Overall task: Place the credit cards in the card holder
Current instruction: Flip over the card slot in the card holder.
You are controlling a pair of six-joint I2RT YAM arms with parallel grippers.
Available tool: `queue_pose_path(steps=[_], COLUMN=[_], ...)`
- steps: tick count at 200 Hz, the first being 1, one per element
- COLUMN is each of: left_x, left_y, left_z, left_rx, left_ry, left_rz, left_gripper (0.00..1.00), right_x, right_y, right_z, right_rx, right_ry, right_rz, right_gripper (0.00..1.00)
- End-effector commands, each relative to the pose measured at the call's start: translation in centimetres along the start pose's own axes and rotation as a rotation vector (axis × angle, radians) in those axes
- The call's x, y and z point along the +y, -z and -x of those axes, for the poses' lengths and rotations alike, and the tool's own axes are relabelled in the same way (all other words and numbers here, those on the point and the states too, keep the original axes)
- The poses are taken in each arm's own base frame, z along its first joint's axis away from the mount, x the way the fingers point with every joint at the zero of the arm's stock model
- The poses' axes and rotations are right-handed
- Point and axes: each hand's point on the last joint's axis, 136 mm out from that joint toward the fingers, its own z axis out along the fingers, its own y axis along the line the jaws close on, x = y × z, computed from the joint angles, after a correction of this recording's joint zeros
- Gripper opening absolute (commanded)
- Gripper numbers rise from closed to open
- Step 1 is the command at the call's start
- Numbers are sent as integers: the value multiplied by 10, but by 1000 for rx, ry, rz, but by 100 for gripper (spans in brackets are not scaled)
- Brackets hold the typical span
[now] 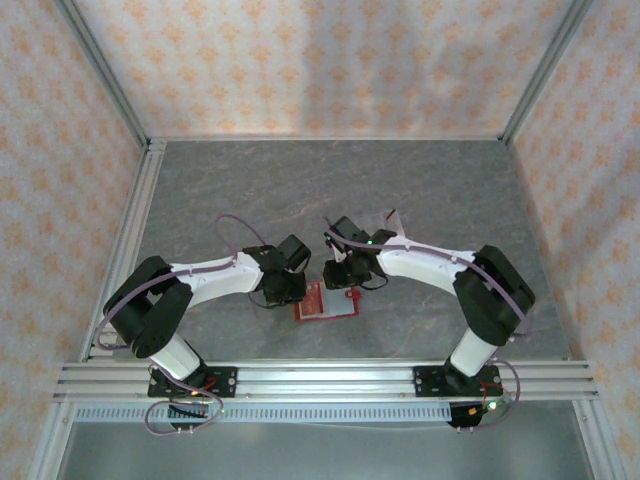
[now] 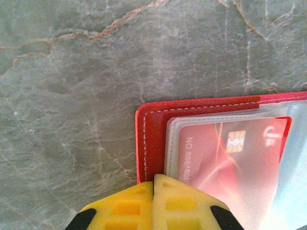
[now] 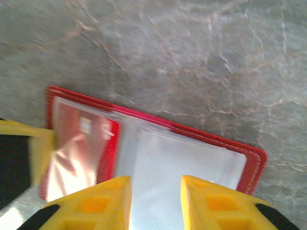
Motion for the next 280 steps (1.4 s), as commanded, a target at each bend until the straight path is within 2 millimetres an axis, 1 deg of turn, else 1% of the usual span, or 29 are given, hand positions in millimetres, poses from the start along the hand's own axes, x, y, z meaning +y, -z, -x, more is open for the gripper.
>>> queue_pose_path(steps=[1,38,73,97,137,158,178,204,280], left_x=[29,29,29,29,30,30,30,31,28], left_y=[-18,-19,-19,-19,-18,-18,-18,-19,-23], left_z=[-25,-25,-25,-25,-25,-26,-26,-27,-27], left_rx=[83,85,86,86,83,85,86,92,100], left_ry=[-1,-1,-1,0,0,1,0,-7,4], left_rz=[103,106,106,108,107,107,107,113,94], left_gripper=[0,0,0,0,0,0,0,0,0], right_x=[-14,-19,-25,-32,-43,-48,-48,-44,-7], right_y=[-1,-15,-30,-36,-47,-50,-48,-38,-4], right_z=[1,-5,-16,-25,-44,-49,-49,-40,-12], right_rx=[18,41,65,68,74,62,43,-5,-104], right_ry=[35,47,53,70,104,88,79,72,51], right_rz=[-90,-120,-152,-205,-320,-351,-359,-346,-208], right_gripper=[32,32,32,31,23,17,12,0,0])
